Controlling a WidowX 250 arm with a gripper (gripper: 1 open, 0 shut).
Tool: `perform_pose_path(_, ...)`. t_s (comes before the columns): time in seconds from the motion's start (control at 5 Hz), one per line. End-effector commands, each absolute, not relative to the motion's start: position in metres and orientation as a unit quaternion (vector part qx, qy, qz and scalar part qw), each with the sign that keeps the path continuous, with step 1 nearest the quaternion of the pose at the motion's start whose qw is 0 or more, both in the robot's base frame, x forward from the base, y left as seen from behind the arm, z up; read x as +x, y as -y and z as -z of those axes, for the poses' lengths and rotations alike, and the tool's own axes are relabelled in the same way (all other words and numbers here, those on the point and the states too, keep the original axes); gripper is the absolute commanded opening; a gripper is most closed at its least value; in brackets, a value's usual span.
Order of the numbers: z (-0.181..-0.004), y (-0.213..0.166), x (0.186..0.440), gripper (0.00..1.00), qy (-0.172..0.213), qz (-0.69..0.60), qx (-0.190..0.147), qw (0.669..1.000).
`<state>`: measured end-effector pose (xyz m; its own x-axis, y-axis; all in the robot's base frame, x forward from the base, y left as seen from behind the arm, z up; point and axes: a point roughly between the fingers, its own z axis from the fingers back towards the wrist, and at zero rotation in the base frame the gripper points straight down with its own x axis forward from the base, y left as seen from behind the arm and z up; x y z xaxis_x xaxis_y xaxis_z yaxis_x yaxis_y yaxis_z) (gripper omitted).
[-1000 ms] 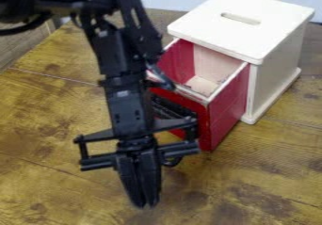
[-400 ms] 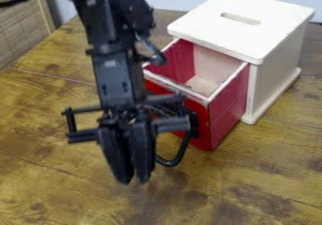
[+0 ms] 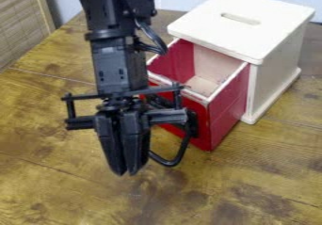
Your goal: Open the drawer
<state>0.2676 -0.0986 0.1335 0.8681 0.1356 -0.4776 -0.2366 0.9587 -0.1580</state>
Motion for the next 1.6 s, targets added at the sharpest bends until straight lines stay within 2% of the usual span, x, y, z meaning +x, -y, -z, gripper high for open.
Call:
perform_pose_path(0.0, -0.140, 0.093, 0.287, 1.00, -0.213, -0.081, -0.108, 0.968)
perform_pose_path(0.4, -0.119, 0.092, 0.317, 1.00, -0.219, -0.061, -0.099, 0.969)
perform_pose_path(0.8, -0.078, 0.095, 0.328, 1.00, -0.229, -0.008, -0.087, 0.970)
perform_pose_path(1.0, -0.071, 0.100, 0.326, 1.00, -0.230, -0.017, -0.090, 0.969)
perform_pose_path(1.4, -0.075, 0.105, 0.328, 1.00, -0.235, -0.029, -0.095, 0.967)
